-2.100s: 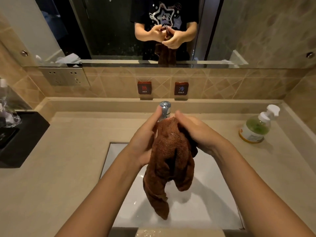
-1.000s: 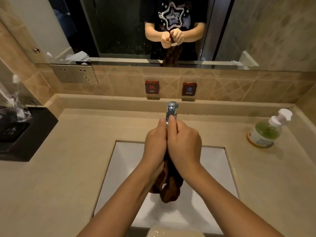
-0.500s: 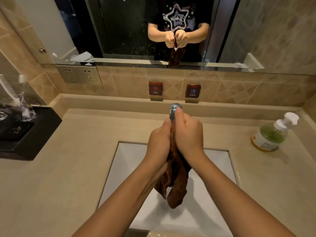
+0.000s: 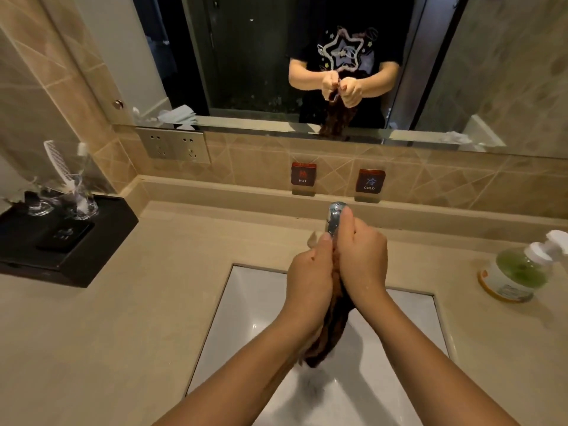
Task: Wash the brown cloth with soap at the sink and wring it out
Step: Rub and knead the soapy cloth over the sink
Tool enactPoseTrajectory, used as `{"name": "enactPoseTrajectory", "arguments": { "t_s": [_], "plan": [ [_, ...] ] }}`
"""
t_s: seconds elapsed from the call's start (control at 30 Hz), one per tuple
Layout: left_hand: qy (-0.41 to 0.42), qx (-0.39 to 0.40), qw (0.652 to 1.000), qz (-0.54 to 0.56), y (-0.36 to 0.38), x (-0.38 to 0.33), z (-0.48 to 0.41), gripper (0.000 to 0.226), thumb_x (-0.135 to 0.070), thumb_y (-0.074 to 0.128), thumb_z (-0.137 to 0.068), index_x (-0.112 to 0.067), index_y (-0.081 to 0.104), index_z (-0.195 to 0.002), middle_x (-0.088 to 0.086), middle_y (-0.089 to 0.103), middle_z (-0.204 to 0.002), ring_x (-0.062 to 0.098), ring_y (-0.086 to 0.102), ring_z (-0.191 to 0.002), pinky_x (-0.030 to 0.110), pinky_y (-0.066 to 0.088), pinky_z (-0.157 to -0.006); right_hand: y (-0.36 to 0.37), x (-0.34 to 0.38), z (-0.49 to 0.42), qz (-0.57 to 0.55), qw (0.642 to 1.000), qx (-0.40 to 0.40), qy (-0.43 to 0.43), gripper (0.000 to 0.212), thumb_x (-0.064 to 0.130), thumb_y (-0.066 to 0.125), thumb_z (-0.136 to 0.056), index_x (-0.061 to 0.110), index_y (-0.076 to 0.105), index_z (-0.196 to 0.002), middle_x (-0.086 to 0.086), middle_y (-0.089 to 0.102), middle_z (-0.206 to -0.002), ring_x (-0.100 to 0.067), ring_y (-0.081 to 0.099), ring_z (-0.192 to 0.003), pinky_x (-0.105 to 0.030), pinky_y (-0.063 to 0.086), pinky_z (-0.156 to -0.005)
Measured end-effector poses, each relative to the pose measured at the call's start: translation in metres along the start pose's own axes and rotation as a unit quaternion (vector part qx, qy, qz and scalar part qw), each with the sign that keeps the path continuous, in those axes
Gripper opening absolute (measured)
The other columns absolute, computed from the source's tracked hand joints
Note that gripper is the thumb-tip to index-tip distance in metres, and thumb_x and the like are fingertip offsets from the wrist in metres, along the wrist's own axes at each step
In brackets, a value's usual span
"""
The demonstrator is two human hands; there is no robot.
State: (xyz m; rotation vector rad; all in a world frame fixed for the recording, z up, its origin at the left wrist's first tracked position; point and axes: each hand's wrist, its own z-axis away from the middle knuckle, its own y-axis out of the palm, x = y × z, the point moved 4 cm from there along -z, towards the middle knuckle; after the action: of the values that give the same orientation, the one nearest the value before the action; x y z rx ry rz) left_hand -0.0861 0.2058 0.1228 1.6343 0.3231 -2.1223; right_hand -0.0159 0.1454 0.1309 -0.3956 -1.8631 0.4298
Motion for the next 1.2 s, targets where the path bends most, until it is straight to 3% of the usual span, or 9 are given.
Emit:
{"name": "enactPoseTrajectory", "arguments": {
  "t_s": [0.13, 0.37, 0.5, 0.63, 0.73, 0.83, 0.93, 1.03, 1.2],
  "plan": [
    [-0.019, -0.009, 0.999, 0.029, -0.009, -0.001, -0.009, 0.044, -0.031, 0.042, -0.1, -0.02, 0.061, -0.062, -0.009, 0.06, -0.049, 0.001, 0.057, -0.046, 0.014, 0.043, -0.042, 0.008, 0.013, 0.028, -0.024, 0.997, 0.049, -0.05, 0.047, 0.029, 0.038, -0.098, 0.015, 0.049, -0.054, 0.0, 0.048, -0.05, -0.011, 0.047, -0.048, -0.025, 0.03, -0.047],
    [-0.036, -0.004, 0.998, 0.052, -0.006, 0.001, -0.013, 0.037, -0.028, 0.042, -0.099, -0.014, 0.063, -0.071, -0.004, 0.063, -0.058, 0.011, 0.061, -0.059, 0.017, 0.046, -0.048, 0.005, 0.008, 0.012, -0.02, 0.998, 0.058, -0.007, 0.05, 0.03, 0.037, -0.098, 0.008, 0.051, -0.055, -0.013, 0.056, -0.058, -0.026, 0.054, -0.059, -0.034, 0.036, -0.055],
    [-0.067, 0.039, 0.993, 0.086, -0.003, 0.004, -0.011, 0.035, -0.025, 0.051, -0.096, -0.011, 0.064, -0.067, -0.002, 0.061, -0.048, 0.009, 0.06, -0.047, 0.014, 0.042, -0.041, 0.002, 0.014, 0.012, -0.059, 0.997, 0.051, -0.008, 0.054, 0.028, 0.038, -0.099, 0.018, 0.036, -0.046, 0.003, 0.039, -0.045, -0.011, 0.039, -0.046, -0.022, 0.025, -0.044],
    [-0.123, 0.108, 0.969, 0.183, -0.01, 0.013, -0.014, 0.033, -0.034, 0.058, -0.091, -0.005, 0.073, -0.095, 0.012, 0.072, -0.086, 0.021, 0.07, -0.081, 0.032, 0.055, -0.075, 0.005, 0.007, -0.007, -0.1, 0.99, 0.092, 0.027, 0.059, 0.028, 0.039, -0.099, 0.019, 0.028, -0.041, 0.008, 0.033, -0.038, -0.006, 0.035, -0.041, -0.021, 0.022, -0.043],
    [-0.164, 0.155, 0.95, 0.217, -0.021, 0.019, -0.014, 0.052, -0.048, 0.053, -0.084, -0.004, 0.072, -0.105, 0.019, 0.07, -0.107, 0.029, 0.067, -0.099, 0.041, 0.046, -0.099, 0.006, -0.006, -0.009, -0.136, 0.98, 0.12, 0.078, 0.058, 0.035, 0.039, -0.098, 0.0, 0.044, -0.052, -0.003, 0.044, -0.054, -0.008, 0.041, -0.05, -0.025, 0.031, -0.052],
    [-0.104, 0.163, 0.967, 0.163, -0.037, 0.02, -0.017, 0.034, -0.033, 0.06, -0.078, -0.007, 0.076, -0.094, 0.019, 0.073, -0.1, 0.028, 0.07, -0.09, 0.038, 0.054, -0.089, 0.0, -0.015, -0.009, -0.207, 0.953, 0.149, 0.162, 0.051, 0.041, 0.043, -0.096, -0.001, 0.056, -0.069, -0.012, 0.052, -0.069, -0.018, 0.051, -0.063, -0.025, 0.038, -0.057],
    [-0.025, 0.077, 0.996, 0.038, -0.058, 0.016, -0.026, 0.023, -0.011, 0.068, -0.08, 0.004, 0.07, -0.098, 0.023, 0.072, -0.097, 0.036, 0.067, -0.089, 0.039, 0.055, -0.082, -0.008, -0.019, -0.007, -0.274, 0.924, 0.18, 0.195, 0.045, 0.042, 0.048, -0.093, 0.004, 0.064, -0.077, -0.013, 0.059, -0.074, -0.023, 0.059, -0.07, -0.031, 0.047, -0.07],
    [0.025, 0.014, 0.999, -0.013, -0.067, 0.01, -0.034, 0.02, -0.014, 0.063, -0.088, 0.002, 0.07, -0.095, 0.024, 0.071, -0.095, 0.033, 0.066, -0.087, 0.042, 0.053, -0.084, -0.02, -0.02, -0.012, -0.296, 0.915, 0.187, 0.198, 0.045, 0.044, 0.051, -0.091, 0.005, 0.065, -0.073, -0.009, 0.066, -0.069, -0.019, 0.065, -0.069, -0.026, 0.053, -0.068],
    [0.074, -0.003, 0.99, -0.117, -0.064, 0.006, -0.043, 0.031, -0.032, 0.05, -0.096, -0.007, 0.051, -0.078, 0.007, 0.052, -0.07, 0.021, 0.048, -0.065, 0.033, 0.038, -0.058, -0.041, -0.024, -0.023, -0.248, 0.939, 0.195, 0.141, 0.038, 0.043, 0.053, -0.089, 0.019, 0.066, -0.063, 0.004, 0.067, -0.063, -0.011, 0.064, -0.066, -0.022, 0.051, -0.064]
  ]
}}
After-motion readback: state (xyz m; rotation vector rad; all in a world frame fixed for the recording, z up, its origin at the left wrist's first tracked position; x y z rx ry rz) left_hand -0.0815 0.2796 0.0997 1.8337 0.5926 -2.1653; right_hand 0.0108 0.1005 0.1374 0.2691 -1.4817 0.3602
